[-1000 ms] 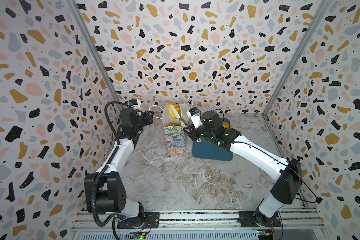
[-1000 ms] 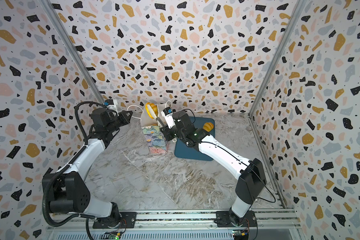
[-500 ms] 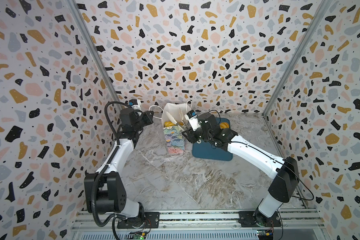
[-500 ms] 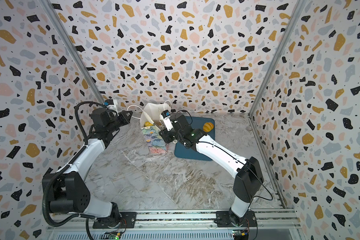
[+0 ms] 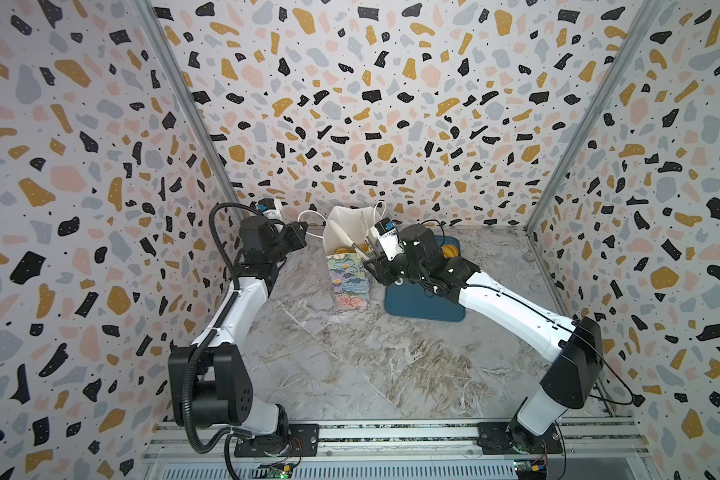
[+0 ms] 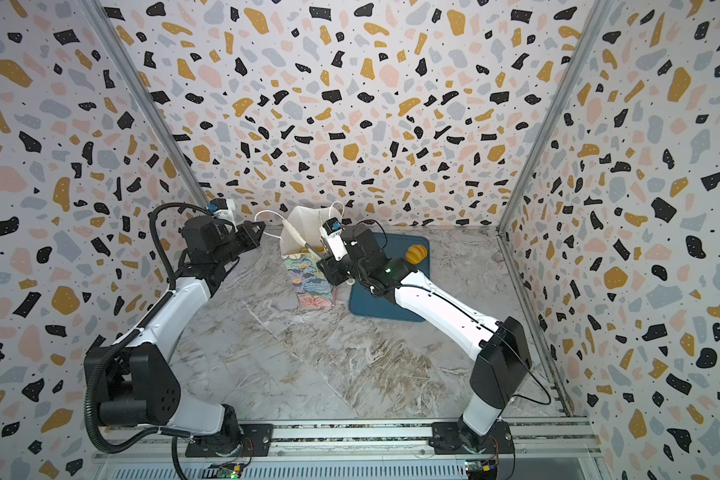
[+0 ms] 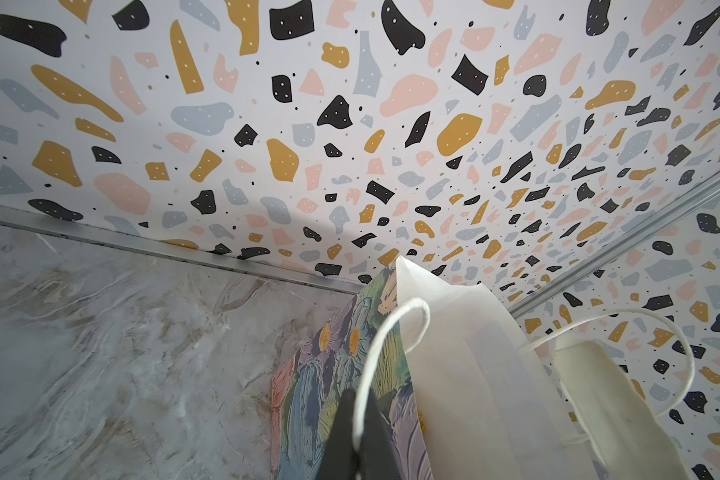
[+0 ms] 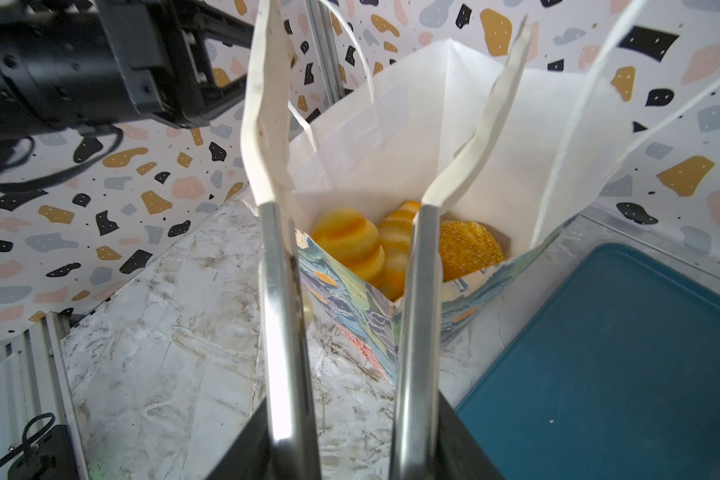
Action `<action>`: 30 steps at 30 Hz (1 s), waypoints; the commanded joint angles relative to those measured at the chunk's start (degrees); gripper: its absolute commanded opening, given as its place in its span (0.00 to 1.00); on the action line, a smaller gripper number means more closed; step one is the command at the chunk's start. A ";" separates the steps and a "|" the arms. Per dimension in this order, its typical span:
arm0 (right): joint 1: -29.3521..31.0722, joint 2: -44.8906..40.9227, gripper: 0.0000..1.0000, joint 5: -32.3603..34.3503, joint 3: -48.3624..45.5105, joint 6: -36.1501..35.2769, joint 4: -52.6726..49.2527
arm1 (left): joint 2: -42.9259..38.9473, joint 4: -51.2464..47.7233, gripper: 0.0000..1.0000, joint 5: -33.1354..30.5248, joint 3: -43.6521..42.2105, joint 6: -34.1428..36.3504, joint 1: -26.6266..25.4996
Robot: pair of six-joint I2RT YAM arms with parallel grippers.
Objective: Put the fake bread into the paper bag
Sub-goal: 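Open the tongs with the right gripper to drop the croissant into the bag, then move the open tongs with the right gripper back over the last croissant on the tray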
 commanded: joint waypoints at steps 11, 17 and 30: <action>0.37 -11.74 0.50 3.05 -7.45 -1.96 8.00 | -0.59 2.13 0.00 0.30 -0.69 0.15 -0.29; 0.37 -13.50 0.50 4.80 -9.99 -2.14 8.13 | -0.44 2.20 0.00 0.27 -0.69 0.13 -0.29; -0.41 -19.82 0.50 9.70 -17.48 -2.43 9.36 | -0.32 2.15 0.00 0.30 -0.69 0.17 -0.29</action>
